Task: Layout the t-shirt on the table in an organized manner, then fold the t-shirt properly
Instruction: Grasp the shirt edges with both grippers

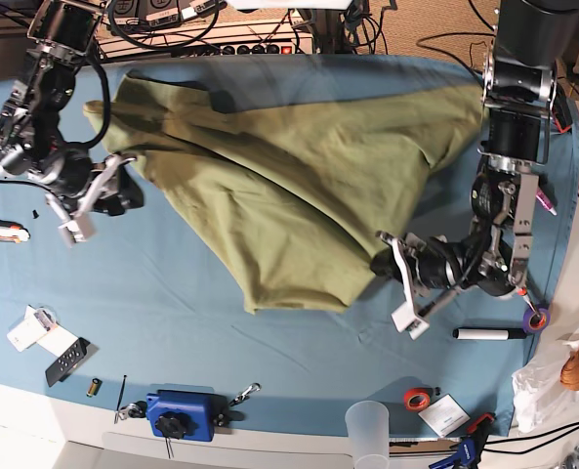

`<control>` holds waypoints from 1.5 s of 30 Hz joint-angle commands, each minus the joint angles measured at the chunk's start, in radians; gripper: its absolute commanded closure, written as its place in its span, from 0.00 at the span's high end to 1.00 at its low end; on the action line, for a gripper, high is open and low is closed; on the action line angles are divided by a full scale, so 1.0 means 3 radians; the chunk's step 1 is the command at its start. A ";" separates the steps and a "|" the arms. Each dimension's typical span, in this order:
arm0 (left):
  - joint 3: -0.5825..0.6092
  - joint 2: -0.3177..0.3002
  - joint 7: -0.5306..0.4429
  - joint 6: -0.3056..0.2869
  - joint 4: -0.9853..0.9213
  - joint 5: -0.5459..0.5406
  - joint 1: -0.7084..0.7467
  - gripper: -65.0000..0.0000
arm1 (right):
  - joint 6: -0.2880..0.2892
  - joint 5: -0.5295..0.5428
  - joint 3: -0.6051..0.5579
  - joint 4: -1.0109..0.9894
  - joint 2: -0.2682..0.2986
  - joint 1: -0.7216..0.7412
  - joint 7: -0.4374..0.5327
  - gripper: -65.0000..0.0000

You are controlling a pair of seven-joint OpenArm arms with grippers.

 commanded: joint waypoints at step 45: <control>-0.1286 -0.0746 0.0284 0.0088 0.0884 -0.0343 0.0876 0.40 | -0.0048 -0.1059 -0.1102 0.0042 -0.0137 0.0284 0.0857 0.51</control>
